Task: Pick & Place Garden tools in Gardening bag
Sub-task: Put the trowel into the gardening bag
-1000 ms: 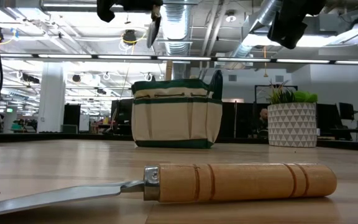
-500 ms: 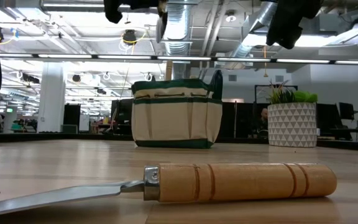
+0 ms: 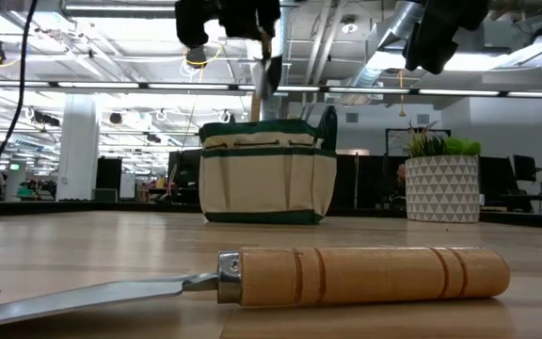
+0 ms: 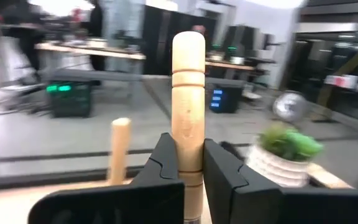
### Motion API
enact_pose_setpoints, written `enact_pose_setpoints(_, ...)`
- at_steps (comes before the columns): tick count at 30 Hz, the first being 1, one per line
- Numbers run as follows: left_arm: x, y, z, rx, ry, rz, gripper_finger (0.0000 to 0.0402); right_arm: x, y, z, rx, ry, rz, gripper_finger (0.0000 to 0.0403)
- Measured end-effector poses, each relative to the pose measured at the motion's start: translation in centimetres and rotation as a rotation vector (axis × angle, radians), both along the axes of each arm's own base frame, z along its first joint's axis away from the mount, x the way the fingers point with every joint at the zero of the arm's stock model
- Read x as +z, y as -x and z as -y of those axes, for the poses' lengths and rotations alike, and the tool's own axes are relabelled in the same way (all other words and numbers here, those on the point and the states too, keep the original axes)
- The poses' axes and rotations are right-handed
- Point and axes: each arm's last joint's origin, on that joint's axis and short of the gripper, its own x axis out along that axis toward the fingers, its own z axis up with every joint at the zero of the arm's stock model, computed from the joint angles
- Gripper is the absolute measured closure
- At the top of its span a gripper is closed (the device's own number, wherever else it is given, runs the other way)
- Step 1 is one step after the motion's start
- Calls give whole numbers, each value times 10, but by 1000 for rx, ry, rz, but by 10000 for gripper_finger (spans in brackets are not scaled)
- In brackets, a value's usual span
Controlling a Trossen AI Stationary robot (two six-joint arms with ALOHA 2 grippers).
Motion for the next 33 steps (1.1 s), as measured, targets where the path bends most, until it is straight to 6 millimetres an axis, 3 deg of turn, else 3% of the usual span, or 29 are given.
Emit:
enact_pose_setpoints(16, -52, -19, -7, 74, -28, -108, 395, -3, 4, 0, 43, 40, -45, 249)
enact_pose_setpoints(26, -45, -18, -20, 106, -53, -197, 395, -4, 4, 1, 43, 40, -49, 249)
enact_pose_setpoints(33, -61, -17, -26, 117, -54, -206, 395, -4, 5, 1, 41, 39, -52, 249)
